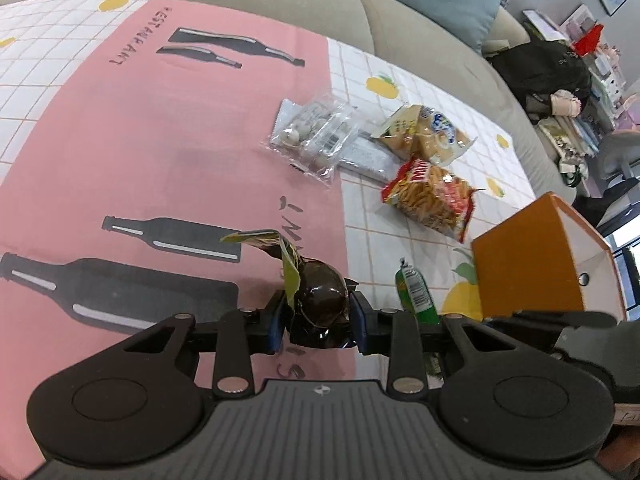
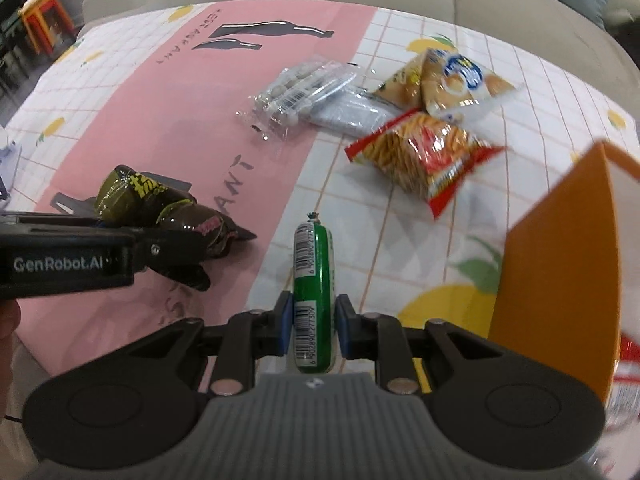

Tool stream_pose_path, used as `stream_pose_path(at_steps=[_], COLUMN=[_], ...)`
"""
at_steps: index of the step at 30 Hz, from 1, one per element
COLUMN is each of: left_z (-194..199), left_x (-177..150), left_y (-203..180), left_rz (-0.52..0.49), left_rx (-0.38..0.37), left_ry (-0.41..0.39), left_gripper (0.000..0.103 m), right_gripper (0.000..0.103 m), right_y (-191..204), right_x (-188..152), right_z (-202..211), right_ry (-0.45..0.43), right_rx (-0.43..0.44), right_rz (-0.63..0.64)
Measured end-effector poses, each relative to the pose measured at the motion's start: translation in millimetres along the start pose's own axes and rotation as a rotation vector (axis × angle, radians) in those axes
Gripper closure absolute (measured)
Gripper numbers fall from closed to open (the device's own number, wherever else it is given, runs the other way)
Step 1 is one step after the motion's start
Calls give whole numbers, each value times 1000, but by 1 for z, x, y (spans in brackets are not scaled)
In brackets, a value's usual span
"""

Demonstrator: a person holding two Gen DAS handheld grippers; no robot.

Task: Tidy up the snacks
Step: 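Carry the chocolate snack and green sausage over the orange box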

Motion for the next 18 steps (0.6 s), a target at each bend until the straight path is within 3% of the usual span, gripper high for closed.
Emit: stream_pose_path(at_steps=[9, 18], left_z=[36, 79], left_x=[-3, 5], left_y=[-19, -67], left_rz=[-9, -76], left_rx=[-28, -90], left_ry=[-63, -151], left_gripper=[66, 66], right_gripper=[83, 83], right_y=[6, -11], right_x=[-11, -8], right_z=[33, 98], right_ry=[-68, -210], right_rx=[22, 4], right_rz=[-56, -82])
Point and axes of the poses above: each gripper's, at about its wrist camera, not at the fingertips, and z roughly against the way its jaws point, y to its left, x to its top, the point moved 9 cm from there along -z, roughly the way its jaws point, and after that the axes turned 9 degrees about z, right-handed, at the moved point
